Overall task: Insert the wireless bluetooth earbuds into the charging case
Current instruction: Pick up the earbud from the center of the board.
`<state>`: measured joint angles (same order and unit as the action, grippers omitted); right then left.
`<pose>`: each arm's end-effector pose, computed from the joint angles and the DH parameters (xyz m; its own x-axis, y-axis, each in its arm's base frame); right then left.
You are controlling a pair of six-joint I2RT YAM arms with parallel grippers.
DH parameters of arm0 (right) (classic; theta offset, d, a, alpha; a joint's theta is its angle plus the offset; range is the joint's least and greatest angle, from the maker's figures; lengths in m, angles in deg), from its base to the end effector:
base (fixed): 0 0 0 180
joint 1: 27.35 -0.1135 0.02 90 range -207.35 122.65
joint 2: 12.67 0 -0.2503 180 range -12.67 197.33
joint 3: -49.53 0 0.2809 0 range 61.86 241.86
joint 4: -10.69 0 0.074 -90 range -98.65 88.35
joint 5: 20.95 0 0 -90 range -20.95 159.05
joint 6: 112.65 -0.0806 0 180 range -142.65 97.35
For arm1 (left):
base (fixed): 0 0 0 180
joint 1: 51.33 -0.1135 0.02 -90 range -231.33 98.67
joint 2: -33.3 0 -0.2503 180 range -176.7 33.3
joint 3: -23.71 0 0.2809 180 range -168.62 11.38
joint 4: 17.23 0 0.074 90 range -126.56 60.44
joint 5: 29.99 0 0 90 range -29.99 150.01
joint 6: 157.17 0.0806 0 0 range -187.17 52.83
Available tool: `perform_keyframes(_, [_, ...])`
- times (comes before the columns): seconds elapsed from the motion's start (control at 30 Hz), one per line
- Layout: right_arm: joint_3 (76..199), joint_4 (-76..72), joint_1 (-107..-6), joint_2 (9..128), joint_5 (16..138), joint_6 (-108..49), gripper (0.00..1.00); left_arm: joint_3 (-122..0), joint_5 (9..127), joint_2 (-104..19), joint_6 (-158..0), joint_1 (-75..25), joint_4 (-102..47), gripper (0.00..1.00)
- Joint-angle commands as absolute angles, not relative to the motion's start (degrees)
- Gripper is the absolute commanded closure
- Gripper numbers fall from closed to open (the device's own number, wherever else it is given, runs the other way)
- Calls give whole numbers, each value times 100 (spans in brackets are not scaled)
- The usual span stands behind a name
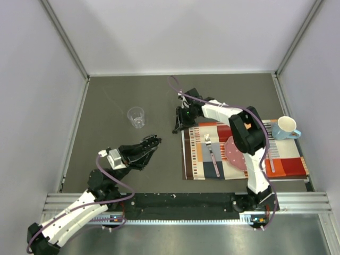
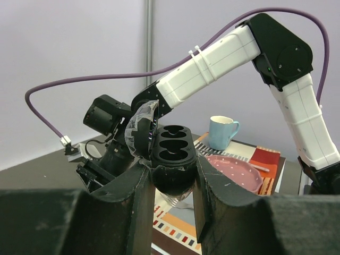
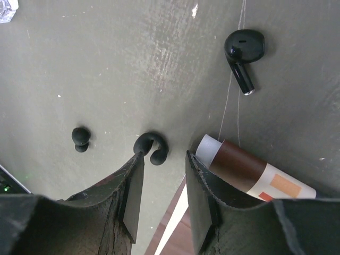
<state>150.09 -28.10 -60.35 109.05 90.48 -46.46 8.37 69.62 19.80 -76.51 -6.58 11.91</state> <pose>0.3934 0.2906 0.0960 -0.9308 -0.1564 -0.3305 -0.3112 0.8134 0.4915 0.1247 -0.1426 0.2599 0.2316 -0.4549 -0.8599 0.8446 0.5327 -0.0543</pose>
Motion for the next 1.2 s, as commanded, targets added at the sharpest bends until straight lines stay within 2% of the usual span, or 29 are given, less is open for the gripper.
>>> perform_keyframes(0.0, [15361,-2810,-6049,11064,9032,-4524,63,645,6924,2108,-7736,-633,1263,100])
perform_keyframes(0.4, [15309,-2889,-6066,11328,9006,-4454,66,637,6898,2082,-7780,-633,1245,100])
perform_keyframes(1.17, [14975,-2924,-6312,11319,8601,-4287,76,663,6889,2100,-7974,-633,1201,100])
